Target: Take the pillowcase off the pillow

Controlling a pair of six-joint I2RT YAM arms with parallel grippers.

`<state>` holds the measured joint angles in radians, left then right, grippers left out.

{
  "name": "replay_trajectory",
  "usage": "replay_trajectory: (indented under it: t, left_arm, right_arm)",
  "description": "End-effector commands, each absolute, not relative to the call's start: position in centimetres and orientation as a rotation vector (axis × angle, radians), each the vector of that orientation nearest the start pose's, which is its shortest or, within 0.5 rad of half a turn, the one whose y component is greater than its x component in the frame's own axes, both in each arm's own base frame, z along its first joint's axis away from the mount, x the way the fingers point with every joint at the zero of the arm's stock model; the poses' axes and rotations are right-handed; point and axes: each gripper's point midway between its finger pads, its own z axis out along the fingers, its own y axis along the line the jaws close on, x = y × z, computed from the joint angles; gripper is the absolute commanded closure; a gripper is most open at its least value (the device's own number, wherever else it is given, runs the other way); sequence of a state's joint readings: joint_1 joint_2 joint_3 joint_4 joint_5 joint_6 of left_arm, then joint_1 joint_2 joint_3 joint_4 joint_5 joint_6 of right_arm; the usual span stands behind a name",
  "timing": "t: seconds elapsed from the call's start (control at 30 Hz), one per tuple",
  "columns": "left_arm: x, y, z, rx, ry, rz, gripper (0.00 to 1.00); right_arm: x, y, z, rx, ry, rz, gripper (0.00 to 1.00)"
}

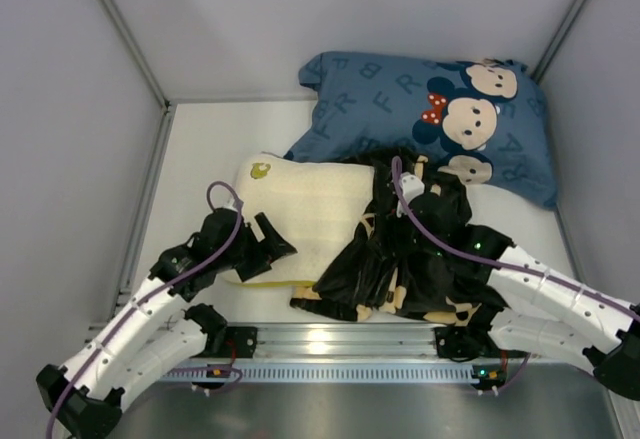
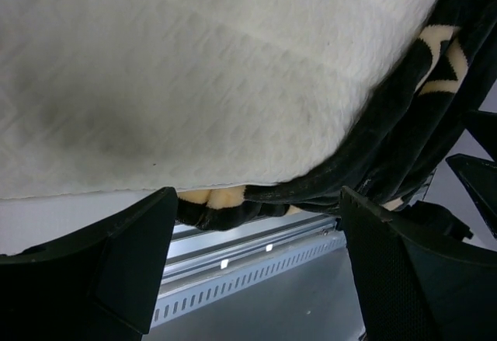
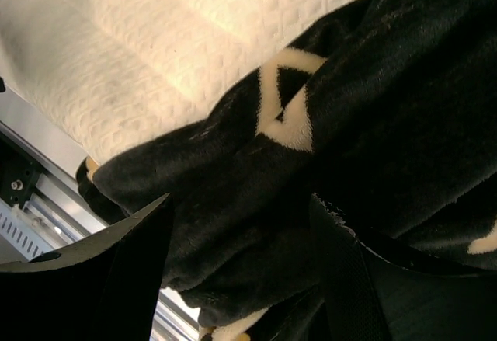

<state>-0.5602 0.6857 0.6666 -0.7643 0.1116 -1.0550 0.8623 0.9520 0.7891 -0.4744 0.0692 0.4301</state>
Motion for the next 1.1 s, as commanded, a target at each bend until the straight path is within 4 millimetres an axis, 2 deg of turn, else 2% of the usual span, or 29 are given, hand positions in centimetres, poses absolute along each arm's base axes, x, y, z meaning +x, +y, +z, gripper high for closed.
replay_trajectory:
  t: [0.0,0.03,0.07,0.1,0.13,0.17,0.2,0.27,0.33,0.5,0.53,0.6,0.63,0.67,0.73,0.77,0.8,0.9,0.97,1.07]
  left_arm:
    - [17.3,-18.3,17.7,-0.465,2.370,-0.911,0.12]
    - [17.0,-19.1,17.8,-0.402,2.385,-0.898,0.12]
    - [17.5,-19.4,16.9,-0.384,2.416,-0.822,0.11]
    - [17.9,-20.2,17.8,-0.331,2.401,-0.782,0.11]
    - [18.1,-20.6,17.5,-0.293,2.419,-0.727,0.11]
    - [18.5,-20.8,16.1,-0.286,2.475,-0.628,0.11]
    - [18.4,-20.7,16.4,-0.261,2.479,-0.541,0.12]
    - [18.3,-20.2,15.2,-0.286,2.501,-0.409,0.12]
    - [17.5,-19.9,14.8,-0.318,2.501,-0.361,0.12]
    - [15.6,-20.6,15.1,-0.405,2.469,-0.461,0.12]
    - [15.4,-20.6,15.7,-0.488,2.443,-0.523,0.11]
    - [14.7,-20.3,15.1,-0.575,2.433,-0.565,0.09]
    - [14.5,-20.2,15.8,-0.681,2.404,-0.641,0.09]
    - [14.2,-20.1,15.1,-0.721,2.402,-0.655,0.08]
    - [14.0,-20.5,15.0,-0.794,2.383,-0.724,0.06]
    - [14.2,-21.4,15.2,-0.800,2.367,-0.776,0.05]
    - [14.0,-21.9,14.6,-0.793,2.388,-0.796,0.02]
    - [14.0,-24.7,14.1,-0.795,2.422,-0.890,0.01]
    - [14.0,-25.5,13.4,-0.813,2.455,-0.870,0.01]
    - [14.0,-25.5,12.6,-0.988,2.439,-0.889,0.01]
  right_arm:
    - [18.2,22.6,17.0,-0.441,2.223,0.652,0.33]
    - [18.1,22.5,17.0,-0.442,2.222,0.650,0.33]
    - [18.1,22.4,16.9,-0.442,2.226,0.645,0.33]
    - [17.9,22.2,16.7,-0.448,2.232,0.641,0.34]
    - [17.9,22.2,16.9,-0.451,2.228,0.640,0.34]
    - [18.0,22.1,16.9,-0.455,2.226,0.631,0.34]
    - [17.9,21.9,16.8,-0.460,2.230,0.622,0.34]
    - [18.0,21.6,17.0,-0.458,2.226,0.608,0.34]
    - [17.7,21.3,17.0,-0.467,2.229,0.600,0.34]
    - [17.5,20.1,17.1,-0.433,2.220,0.574,0.34]
    - [17.4,20.0,17.3,-0.426,2.208,0.583,0.34]
    - [17.3,19.7,17.0,-0.397,2.213,0.582,0.34]
    - [17.2,19.7,16.9,-0.393,2.215,0.587,0.34]
    - [17.1,20.0,17.1,-0.389,2.213,0.612,0.34]
    - [17.1,20.5,17.0,-0.399,2.218,0.633,0.34]
    - [17.2,21.0,17.4,-0.407,2.211,0.652,0.34]
    - [17.2,21.1,17.4,-0.415,2.215,0.652,0.34]
    - [17.6,21.2,17.2,-0.440,2.233,0.611,0.34]
    - [17.7,21.0,17.3,-0.439,2.233,0.597,0.34]
    - [17.2,21.0,17.9,-0.433,2.213,0.633,0.34]
